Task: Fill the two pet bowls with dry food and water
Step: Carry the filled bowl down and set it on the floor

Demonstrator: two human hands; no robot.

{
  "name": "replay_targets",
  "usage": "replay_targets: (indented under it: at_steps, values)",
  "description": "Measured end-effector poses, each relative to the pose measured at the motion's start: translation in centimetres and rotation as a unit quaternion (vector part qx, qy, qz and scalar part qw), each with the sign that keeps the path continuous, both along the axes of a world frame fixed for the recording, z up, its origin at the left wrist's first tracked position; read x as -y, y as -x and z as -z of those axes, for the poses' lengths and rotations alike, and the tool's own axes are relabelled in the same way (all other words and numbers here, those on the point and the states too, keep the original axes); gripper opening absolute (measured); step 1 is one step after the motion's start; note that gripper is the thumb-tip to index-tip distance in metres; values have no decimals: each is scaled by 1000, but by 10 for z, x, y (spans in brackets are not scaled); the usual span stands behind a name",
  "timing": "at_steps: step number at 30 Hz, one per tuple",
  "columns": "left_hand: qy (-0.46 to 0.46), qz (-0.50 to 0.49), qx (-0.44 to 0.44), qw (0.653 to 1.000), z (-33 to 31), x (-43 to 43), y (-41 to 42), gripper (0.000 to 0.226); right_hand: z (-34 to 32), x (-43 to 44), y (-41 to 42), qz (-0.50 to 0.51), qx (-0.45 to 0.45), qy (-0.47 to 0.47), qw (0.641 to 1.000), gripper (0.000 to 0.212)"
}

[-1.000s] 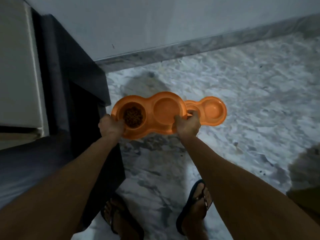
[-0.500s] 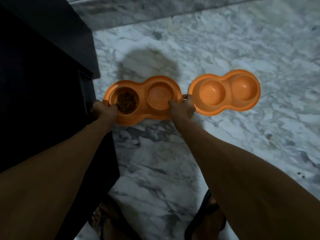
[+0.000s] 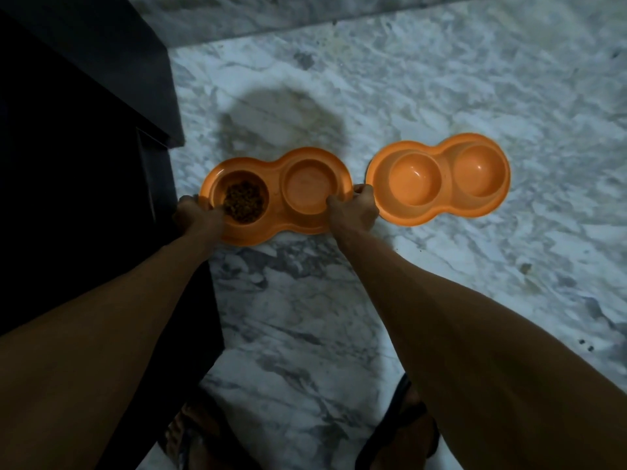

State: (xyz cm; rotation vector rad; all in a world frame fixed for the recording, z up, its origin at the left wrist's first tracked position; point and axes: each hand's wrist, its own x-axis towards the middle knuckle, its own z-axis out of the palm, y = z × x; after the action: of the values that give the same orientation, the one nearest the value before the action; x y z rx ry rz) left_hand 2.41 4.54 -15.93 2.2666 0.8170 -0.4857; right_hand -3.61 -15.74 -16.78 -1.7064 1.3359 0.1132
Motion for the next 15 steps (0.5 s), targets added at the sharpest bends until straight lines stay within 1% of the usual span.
replay_targets:
  at_steps: [5, 8, 11, 13, 15]
  values:
    - [23, -2, -23, 999, 9, -2, 4, 44, 8, -2, 5, -4, 1, 9, 1000, 32]
    - [14, 3, -29, 999, 5, 2, 5, 51, 5, 1, 6, -10, 3, 2, 1000, 40]
    - [-31, -6, -12, 999, -11, 19, 5, 62, -7, 8, 10, 1, 0, -4, 1000, 53]
    - [-81, 9, 19, 997, -28, 39, 5, 60, -17, 19, 15, 2, 5, 15, 1000, 51]
    - [-103, 37, 44, 993, -44, 65, 7, 55, -29, 35, 22, -1, 2, 30, 1000, 46]
